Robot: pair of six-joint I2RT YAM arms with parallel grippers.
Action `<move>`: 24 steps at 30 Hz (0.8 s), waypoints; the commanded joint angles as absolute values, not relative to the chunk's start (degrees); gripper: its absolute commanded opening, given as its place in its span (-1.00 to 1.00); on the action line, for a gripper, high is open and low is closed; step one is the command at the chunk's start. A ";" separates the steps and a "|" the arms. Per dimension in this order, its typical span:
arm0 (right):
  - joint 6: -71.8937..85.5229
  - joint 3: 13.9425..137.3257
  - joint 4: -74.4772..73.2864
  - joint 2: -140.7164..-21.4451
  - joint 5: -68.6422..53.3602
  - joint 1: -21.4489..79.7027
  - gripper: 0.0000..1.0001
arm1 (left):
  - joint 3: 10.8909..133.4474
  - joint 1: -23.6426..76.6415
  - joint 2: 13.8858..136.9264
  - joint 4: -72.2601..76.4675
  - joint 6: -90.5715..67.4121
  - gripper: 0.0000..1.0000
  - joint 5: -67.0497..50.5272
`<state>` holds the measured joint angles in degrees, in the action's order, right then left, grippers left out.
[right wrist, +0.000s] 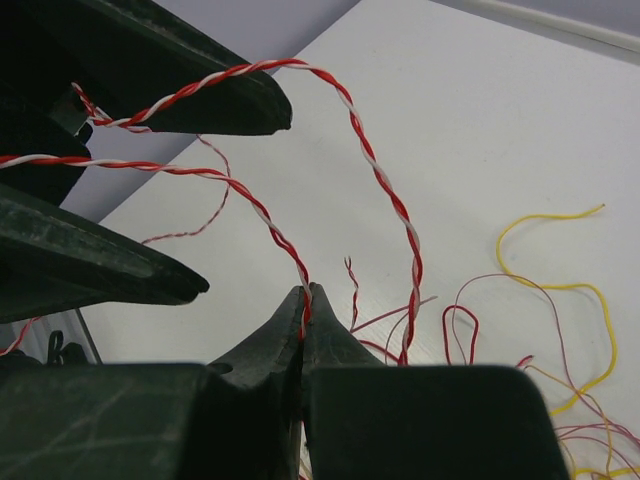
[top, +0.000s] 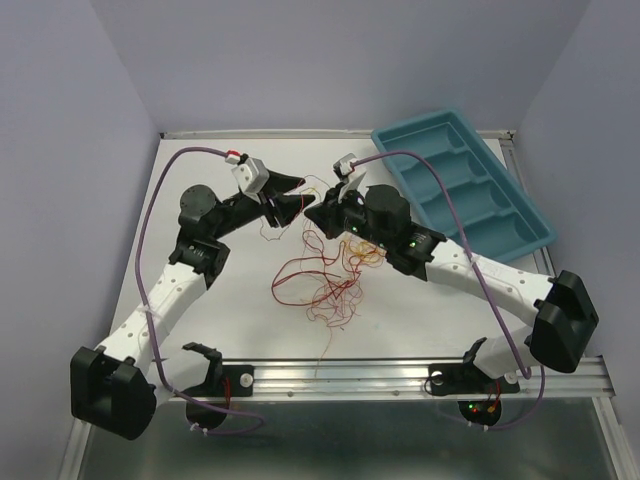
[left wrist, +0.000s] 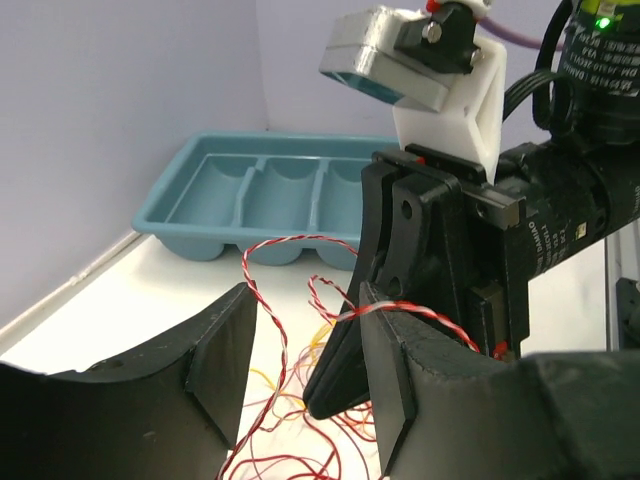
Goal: Untangle the cables
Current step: Untie the cable.
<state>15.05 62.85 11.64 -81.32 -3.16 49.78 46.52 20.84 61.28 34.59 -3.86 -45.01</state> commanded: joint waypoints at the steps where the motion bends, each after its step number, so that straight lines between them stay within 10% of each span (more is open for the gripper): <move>1: 15.38 61.00 16.96 -81.47 -5.80 49.57 -0.99 | 46.05 20.39 59.85 40.34 -6.50 0.09 -44.29; 8: 15.65 60.47 18.46 -81.56 -8.61 49.75 -0.99 | 47.72 20.39 63.98 40.96 -8.70 -0.11 -46.84; 14: 15.29 60.47 18.46 -81.82 -9.05 49.66 -0.99 | 49.21 20.39 66.53 42.18 -10.80 -1.00 -47.46; 16: 14.94 60.29 18.46 -82.00 -8.70 49.66 -0.95 | 49.83 20.13 66.10 42.19 -11.60 -1.00 -47.29; 24: 12.31 55.56 24.95 -80.86 -8.44 49.75 -0.11 | 51.42 13.46 62.76 44.73 -22.39 -1.00 -52.55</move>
<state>14.44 58.98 18.46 -82.24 -7.62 49.56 47.94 16.64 66.19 38.35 -15.42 -48.69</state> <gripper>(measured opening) 0.414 0.040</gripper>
